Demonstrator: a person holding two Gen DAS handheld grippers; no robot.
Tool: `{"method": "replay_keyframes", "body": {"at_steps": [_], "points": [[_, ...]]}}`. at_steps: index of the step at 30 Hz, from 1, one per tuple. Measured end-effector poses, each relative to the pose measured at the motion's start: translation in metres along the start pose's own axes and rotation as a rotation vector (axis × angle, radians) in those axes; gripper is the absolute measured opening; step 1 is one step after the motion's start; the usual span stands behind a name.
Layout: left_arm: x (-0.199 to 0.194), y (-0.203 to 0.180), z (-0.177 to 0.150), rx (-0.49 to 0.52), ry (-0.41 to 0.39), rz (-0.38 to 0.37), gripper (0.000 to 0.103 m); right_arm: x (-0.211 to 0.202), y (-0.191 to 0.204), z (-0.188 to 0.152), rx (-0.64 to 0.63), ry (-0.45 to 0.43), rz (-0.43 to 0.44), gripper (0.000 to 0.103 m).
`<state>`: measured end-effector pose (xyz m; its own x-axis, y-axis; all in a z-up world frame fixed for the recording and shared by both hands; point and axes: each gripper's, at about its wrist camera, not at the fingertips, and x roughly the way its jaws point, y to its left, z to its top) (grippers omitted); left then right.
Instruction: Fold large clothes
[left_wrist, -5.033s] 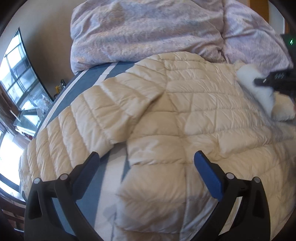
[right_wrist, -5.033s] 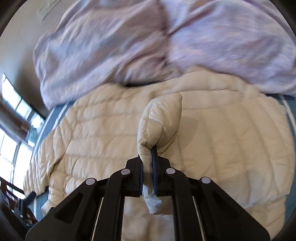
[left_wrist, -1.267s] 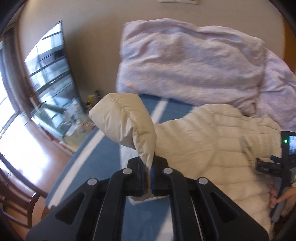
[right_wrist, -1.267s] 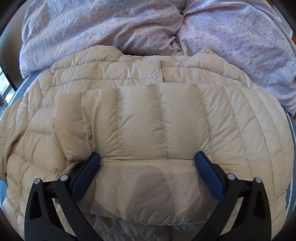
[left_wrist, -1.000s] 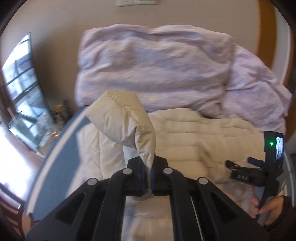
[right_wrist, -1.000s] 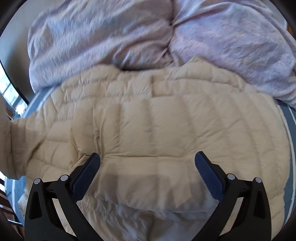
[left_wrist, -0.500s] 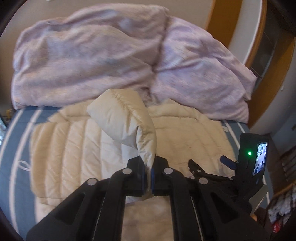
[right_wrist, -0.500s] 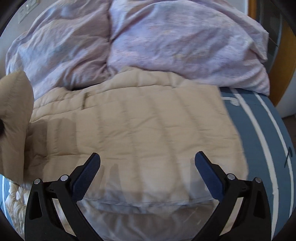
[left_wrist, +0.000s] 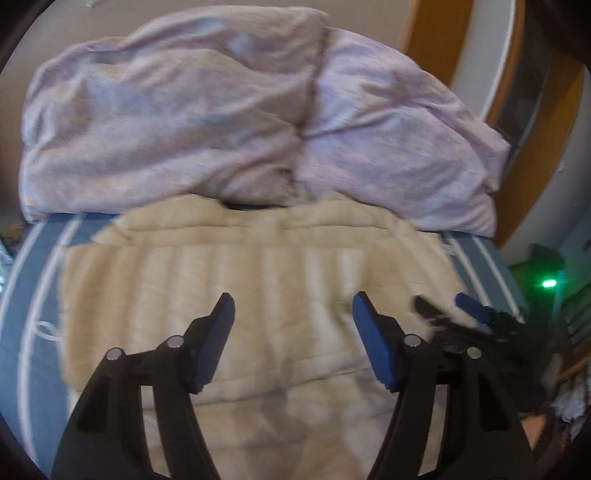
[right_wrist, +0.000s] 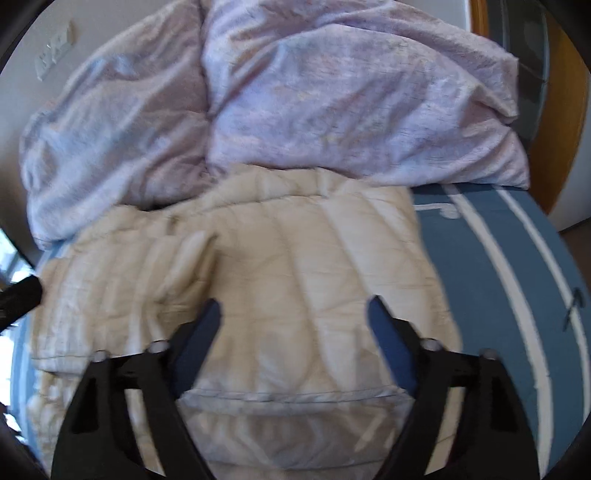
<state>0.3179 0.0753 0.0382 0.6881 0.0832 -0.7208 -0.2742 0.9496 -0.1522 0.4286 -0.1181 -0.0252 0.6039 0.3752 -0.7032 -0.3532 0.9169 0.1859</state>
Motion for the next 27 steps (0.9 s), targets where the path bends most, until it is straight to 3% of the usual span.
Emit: {"method": "replay_keyframes", "body": {"at_steps": [6,9,14,18,27], "points": [[0.005,0.045,-0.010,0.002,0.024,0.167,0.066,-0.003,0.042,0.001,-0.044,0.037,0.212,0.033],[0.012,0.055,-0.017,0.012,0.036,0.203,0.066,0.001,0.067,-0.003,-0.100,0.042,0.263,0.026],[0.028,0.062,-0.026,0.046,0.046,0.254,0.066,0.020,0.084,-0.010,-0.136,0.069,0.255,0.024],[0.047,0.068,-0.035,0.064,0.075,0.289,0.066,0.049,0.075,-0.021,-0.128,0.146,0.143,0.018],[0.082,0.098,-0.048,-0.016,0.128,0.304,0.071,0.068,0.055,-0.031,-0.052,0.173,0.130,0.015]]}}
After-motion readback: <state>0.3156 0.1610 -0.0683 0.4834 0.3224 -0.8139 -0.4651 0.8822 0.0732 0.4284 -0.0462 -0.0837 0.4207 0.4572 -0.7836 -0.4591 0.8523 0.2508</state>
